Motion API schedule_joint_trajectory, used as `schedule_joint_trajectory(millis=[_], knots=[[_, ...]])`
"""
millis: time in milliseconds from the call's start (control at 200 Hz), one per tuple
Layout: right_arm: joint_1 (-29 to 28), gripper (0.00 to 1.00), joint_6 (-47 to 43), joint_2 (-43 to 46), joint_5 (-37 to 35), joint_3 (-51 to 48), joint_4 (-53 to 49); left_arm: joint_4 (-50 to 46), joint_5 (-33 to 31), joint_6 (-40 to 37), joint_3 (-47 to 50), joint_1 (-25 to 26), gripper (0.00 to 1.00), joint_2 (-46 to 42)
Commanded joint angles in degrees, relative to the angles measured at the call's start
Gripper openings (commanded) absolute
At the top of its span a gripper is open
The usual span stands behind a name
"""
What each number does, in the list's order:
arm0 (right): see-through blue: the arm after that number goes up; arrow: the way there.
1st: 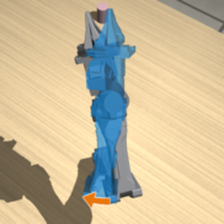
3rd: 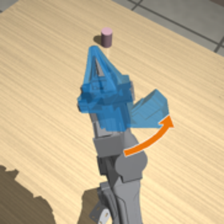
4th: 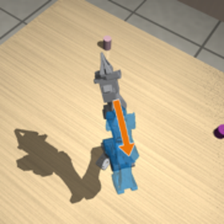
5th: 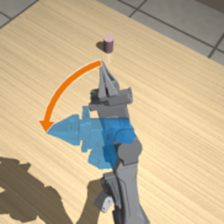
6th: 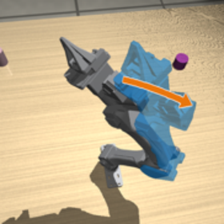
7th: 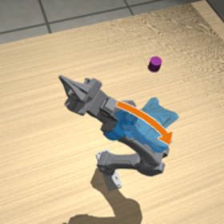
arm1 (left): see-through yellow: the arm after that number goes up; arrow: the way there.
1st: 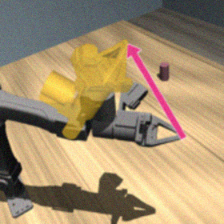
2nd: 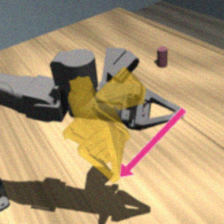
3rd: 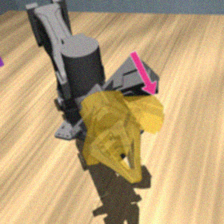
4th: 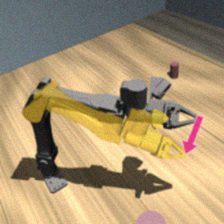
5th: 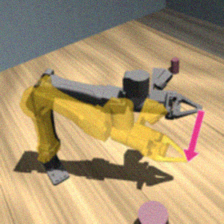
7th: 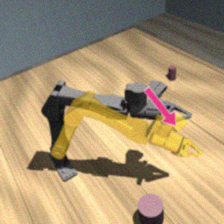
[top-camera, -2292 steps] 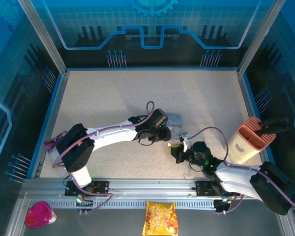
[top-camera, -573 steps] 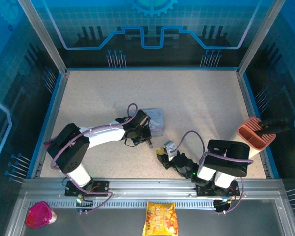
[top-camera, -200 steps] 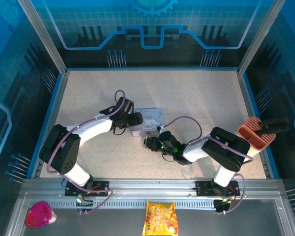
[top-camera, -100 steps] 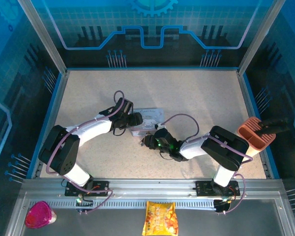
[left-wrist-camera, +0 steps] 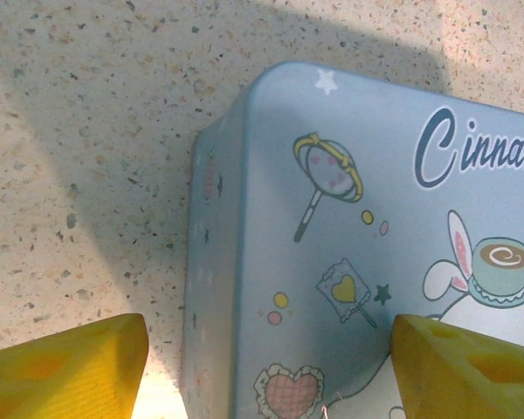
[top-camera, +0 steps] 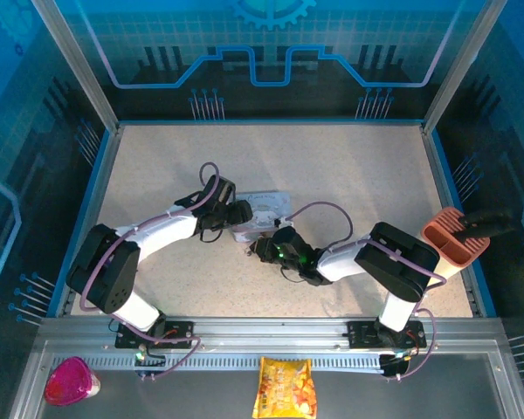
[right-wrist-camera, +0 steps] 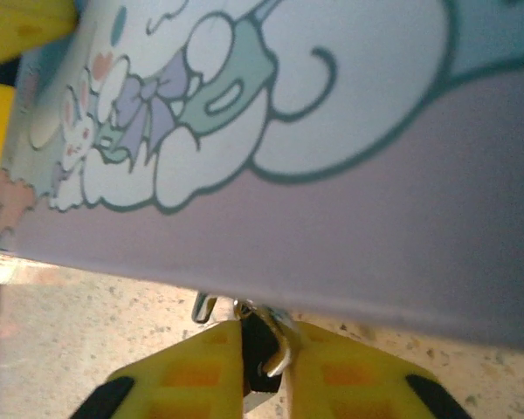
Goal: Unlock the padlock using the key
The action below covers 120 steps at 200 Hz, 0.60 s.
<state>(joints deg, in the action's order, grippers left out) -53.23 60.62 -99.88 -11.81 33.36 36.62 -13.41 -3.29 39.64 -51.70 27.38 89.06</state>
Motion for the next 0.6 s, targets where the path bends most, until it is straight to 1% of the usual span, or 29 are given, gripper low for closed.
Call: schedule_joint_trajectory(millis=[0, 270, 480, 595], knots=[[0.33, 0.12, 3.67, -0.55, -2.24, -3.54, -1.01, -3.17, -2.07, 1.98, 2.27, -0.17, 0.73, -1.06], [0.32, 0.04, 9.94, 3.95, -6.84, -6.85, 1.17, -1.45, -2.38, 4.71, 4.75, -0.15, 0.73, -2.87], [0.59, 0.0, 14.55, 3.56, -7.7, -8.35, 8.16, -0.41, -1.42, 6.02, 4.86, 1.36, 0.72, -2.24], [0.98, 0.0, 17.08, 3.21, -8.1, -9.31, 11.29, -0.2, -1.89, 6.5, 4.89, 2.14, 0.72, -1.87]])
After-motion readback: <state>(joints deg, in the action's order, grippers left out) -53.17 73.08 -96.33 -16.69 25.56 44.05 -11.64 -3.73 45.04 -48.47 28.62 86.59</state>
